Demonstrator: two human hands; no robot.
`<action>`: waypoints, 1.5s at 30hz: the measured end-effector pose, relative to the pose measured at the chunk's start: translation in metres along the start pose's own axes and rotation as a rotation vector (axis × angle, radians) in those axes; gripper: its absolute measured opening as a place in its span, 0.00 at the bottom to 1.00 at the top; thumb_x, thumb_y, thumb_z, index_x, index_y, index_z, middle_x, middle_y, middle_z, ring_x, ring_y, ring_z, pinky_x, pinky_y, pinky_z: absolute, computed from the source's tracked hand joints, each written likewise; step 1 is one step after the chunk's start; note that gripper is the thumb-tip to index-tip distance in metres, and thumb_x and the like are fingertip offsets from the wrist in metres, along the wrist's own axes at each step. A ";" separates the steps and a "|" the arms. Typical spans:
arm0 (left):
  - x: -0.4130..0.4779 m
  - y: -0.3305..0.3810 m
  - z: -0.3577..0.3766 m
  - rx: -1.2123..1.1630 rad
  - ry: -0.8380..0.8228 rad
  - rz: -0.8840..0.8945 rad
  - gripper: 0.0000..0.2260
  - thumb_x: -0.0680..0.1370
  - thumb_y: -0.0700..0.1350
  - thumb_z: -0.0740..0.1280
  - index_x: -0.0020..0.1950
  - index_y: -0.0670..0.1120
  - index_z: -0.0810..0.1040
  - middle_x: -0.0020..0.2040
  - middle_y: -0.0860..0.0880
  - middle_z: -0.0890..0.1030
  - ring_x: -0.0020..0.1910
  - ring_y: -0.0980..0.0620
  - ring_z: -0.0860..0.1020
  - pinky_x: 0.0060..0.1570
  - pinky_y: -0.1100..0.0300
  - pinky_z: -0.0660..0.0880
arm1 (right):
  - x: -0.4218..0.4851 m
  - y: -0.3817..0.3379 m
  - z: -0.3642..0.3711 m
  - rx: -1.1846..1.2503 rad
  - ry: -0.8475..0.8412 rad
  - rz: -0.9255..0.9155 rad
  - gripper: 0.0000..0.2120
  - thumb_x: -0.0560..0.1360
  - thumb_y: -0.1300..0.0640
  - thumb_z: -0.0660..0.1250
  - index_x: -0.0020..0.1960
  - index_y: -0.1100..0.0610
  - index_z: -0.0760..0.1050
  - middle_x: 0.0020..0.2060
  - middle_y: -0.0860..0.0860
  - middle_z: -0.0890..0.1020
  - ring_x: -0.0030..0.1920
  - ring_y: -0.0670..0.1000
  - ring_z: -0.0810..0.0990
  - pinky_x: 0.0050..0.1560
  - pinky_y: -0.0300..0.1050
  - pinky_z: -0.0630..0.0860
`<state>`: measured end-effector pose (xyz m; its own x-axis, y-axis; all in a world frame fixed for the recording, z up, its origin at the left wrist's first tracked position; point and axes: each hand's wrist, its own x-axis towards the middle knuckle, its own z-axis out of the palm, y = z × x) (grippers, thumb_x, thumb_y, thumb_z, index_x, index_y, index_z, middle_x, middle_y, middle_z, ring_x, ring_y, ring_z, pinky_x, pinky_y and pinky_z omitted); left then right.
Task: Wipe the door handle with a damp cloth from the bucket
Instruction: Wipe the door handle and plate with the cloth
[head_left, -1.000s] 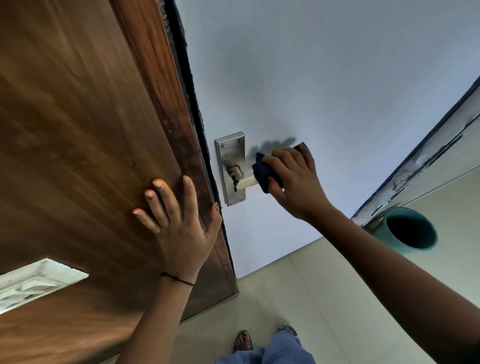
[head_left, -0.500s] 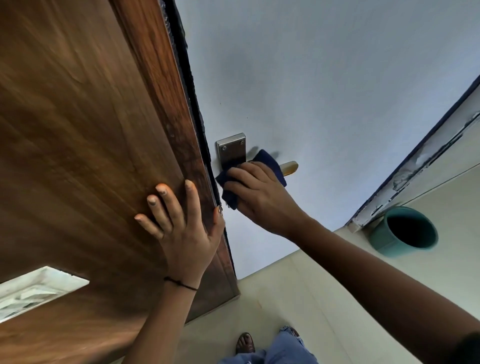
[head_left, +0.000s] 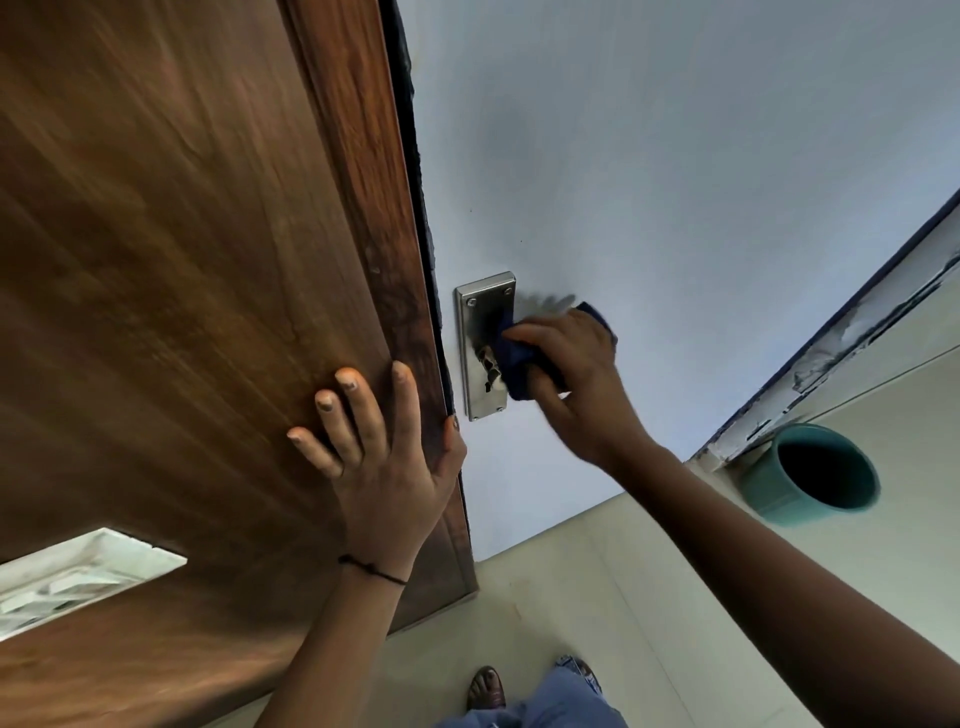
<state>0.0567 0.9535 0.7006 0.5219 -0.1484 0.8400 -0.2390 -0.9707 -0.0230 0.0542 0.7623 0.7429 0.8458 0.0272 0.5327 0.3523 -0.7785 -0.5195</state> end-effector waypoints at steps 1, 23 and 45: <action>0.000 -0.001 0.000 -0.003 -0.001 0.002 0.37 0.77 0.59 0.58 0.78 0.47 0.42 0.76 0.45 0.32 0.75 0.47 0.32 0.71 0.46 0.31 | -0.001 -0.005 0.005 -0.083 -0.045 -0.054 0.18 0.72 0.60 0.61 0.61 0.57 0.77 0.57 0.53 0.80 0.57 0.51 0.74 0.65 0.50 0.65; 0.001 -0.001 -0.002 0.004 -0.024 0.001 0.37 0.78 0.58 0.58 0.78 0.47 0.42 0.76 0.46 0.30 0.75 0.48 0.31 0.71 0.47 0.30 | -0.007 0.011 0.001 -0.254 0.003 0.071 0.18 0.75 0.54 0.56 0.61 0.58 0.75 0.55 0.55 0.79 0.59 0.58 0.73 0.72 0.61 0.56; 0.002 0.001 -0.004 -0.001 -0.079 0.007 0.39 0.76 0.56 0.63 0.78 0.43 0.46 0.68 0.30 0.53 0.67 0.29 0.50 0.70 0.48 0.29 | -0.013 0.015 0.004 0.977 0.372 0.759 0.14 0.79 0.64 0.49 0.61 0.57 0.65 0.42 0.55 0.74 0.35 0.47 0.77 0.33 0.43 0.73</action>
<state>0.0547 0.9533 0.7044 0.5831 -0.1692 0.7946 -0.2437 -0.9694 -0.0275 0.0501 0.7524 0.7254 0.8562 -0.5153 -0.0382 0.1138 0.2602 -0.9588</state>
